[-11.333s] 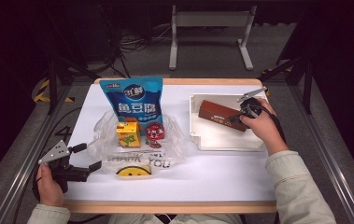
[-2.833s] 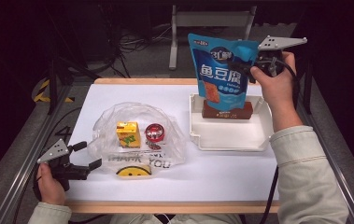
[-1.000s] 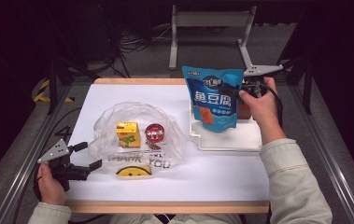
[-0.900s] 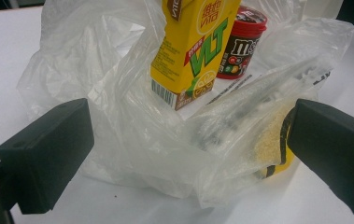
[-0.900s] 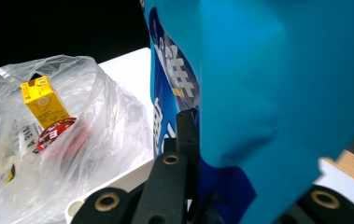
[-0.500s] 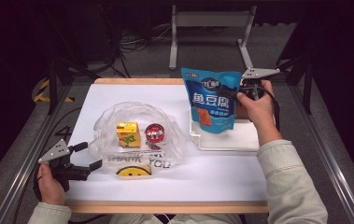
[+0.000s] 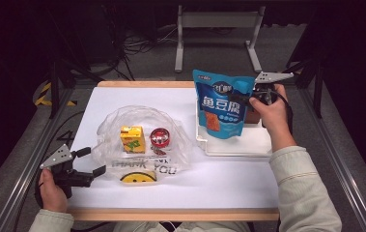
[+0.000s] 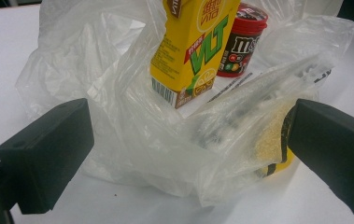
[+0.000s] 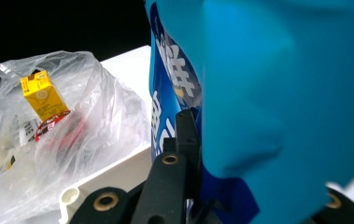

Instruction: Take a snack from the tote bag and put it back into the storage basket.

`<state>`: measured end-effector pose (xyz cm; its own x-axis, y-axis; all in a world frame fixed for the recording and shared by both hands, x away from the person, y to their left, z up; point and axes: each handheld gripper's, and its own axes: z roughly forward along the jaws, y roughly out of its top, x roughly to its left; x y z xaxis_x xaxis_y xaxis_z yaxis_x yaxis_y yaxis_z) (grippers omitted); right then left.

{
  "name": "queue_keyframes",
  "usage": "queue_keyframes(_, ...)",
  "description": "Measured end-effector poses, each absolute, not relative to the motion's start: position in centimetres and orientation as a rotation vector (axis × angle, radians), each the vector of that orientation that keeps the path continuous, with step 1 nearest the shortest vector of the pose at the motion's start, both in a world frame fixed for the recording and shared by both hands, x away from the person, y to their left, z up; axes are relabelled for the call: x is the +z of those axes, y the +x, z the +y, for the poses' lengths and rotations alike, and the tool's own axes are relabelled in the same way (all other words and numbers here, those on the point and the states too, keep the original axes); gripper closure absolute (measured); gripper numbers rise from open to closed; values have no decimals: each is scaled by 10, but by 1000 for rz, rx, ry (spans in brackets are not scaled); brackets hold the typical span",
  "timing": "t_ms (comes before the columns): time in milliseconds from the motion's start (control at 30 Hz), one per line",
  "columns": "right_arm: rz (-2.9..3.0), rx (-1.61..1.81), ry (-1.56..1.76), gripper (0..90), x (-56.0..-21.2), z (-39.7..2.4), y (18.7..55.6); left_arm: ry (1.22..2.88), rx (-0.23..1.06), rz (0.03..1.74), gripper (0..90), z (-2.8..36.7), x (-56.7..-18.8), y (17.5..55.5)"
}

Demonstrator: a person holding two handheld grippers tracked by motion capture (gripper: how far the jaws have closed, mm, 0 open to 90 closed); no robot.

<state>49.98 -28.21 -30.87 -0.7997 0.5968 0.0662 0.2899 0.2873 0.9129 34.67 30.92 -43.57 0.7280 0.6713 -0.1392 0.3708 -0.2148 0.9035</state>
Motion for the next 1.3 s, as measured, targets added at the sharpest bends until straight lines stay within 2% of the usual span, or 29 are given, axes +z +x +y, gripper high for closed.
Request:
queue_keyframes(633, 2274, 1508, 823, 859, -315, -294, 495, 1832, 342, 817, 12, 309, -436, 347)
queue_keyframes(733, 2274, 1494, 818, 795, -314, -295, 493, 1834, 343, 818, 12, 309, -436, 347)
queue_keyframes(833, 2275, 1504, 832, 693, -312, -296, 492, 1835, 344, 820, 12, 310, -436, 347)
queue_keyframes(867, 2272, 1514, 841, 631, -311, -296, 490, 1834, 341, 819, 12, 311, -436, 347)
queue_keyframes(933, 2274, 1521, 841, 614, -311, -297, 489, 1833, 343, 820, 12, 311, -436, 347)
queue_keyframes(1000, 2264, 1538, 844, 526, -310, -296, 485, 1833, 340, 822, 12, 310, -436, 347)
queue_keyframes(1300, 2228, 1458, 835, 368, -304, -302, 474, 1834, 345, 822, 12, 310, -437, 347)
